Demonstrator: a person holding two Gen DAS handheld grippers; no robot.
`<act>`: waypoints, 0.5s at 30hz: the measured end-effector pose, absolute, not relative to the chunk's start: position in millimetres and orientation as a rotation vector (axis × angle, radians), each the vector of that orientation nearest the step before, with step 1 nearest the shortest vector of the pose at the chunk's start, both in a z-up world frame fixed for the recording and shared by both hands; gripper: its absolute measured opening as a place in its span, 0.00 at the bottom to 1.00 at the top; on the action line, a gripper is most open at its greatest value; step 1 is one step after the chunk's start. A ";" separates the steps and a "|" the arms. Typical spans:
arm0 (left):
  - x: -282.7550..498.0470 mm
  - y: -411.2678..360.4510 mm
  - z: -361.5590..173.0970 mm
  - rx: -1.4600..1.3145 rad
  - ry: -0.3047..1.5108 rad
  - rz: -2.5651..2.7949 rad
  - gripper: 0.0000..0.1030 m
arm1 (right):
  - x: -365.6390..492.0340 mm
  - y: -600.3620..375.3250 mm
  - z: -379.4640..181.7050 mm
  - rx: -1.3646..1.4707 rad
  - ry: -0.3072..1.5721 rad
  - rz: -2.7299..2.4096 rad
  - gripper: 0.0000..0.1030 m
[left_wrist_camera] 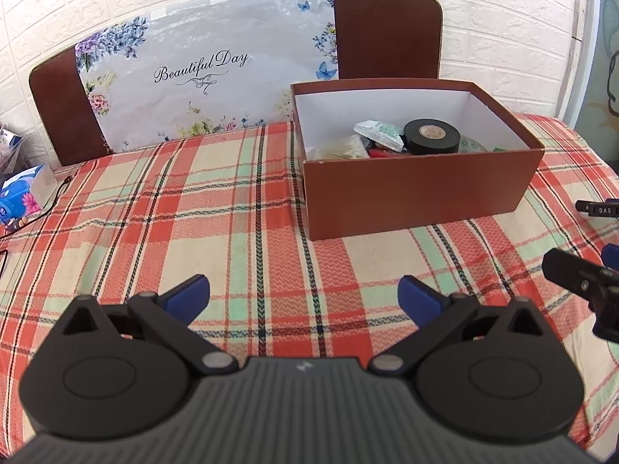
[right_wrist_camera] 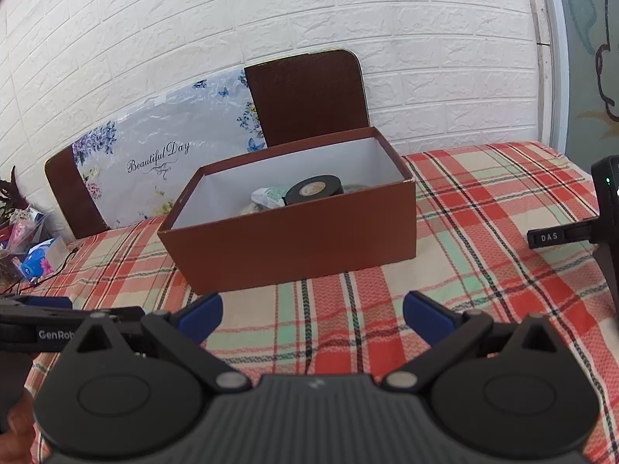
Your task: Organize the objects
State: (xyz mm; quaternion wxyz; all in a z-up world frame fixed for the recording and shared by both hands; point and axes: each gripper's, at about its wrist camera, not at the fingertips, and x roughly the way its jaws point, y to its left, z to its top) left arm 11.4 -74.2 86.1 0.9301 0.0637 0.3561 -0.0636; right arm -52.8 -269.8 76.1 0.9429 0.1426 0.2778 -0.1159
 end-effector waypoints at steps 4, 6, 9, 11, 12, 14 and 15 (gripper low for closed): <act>11.3 -74.7 84.8 0.132 0.740 -0.127 1.00 | -51.4 -269.2 79.2 0.269 0.562 -0.235 1.00; 10.6 -74.5 84.5 0.133 0.743 -0.128 1.00 | -50.1 -269.3 81.5 0.259 0.556 -0.237 1.00; 10.0 -73.3 83.4 0.137 0.743 -0.120 1.00 | -48.2 -270.0 83.1 0.264 0.551 -0.229 1.00; 11.4 -72.1 82.1 0.135 0.752 -0.119 1.00 | -46.4 -268.6 83.6 0.258 0.552 -0.228 1.00; 11.9 -71.4 81.7 0.132 0.754 -0.119 1.00 | -45.2 -267.9 84.0 0.257 0.554 -0.226 1.00; 12.5 -71.0 81.9 0.126 0.753 -0.118 1.00 | -43.4 -266.8 84.6 0.253 0.554 -0.220 1.00; 12.4 -71.1 82.1 0.124 0.751 -0.118 1.00 | -42.7 -265.9 84.9 0.248 0.554 -0.220 1.00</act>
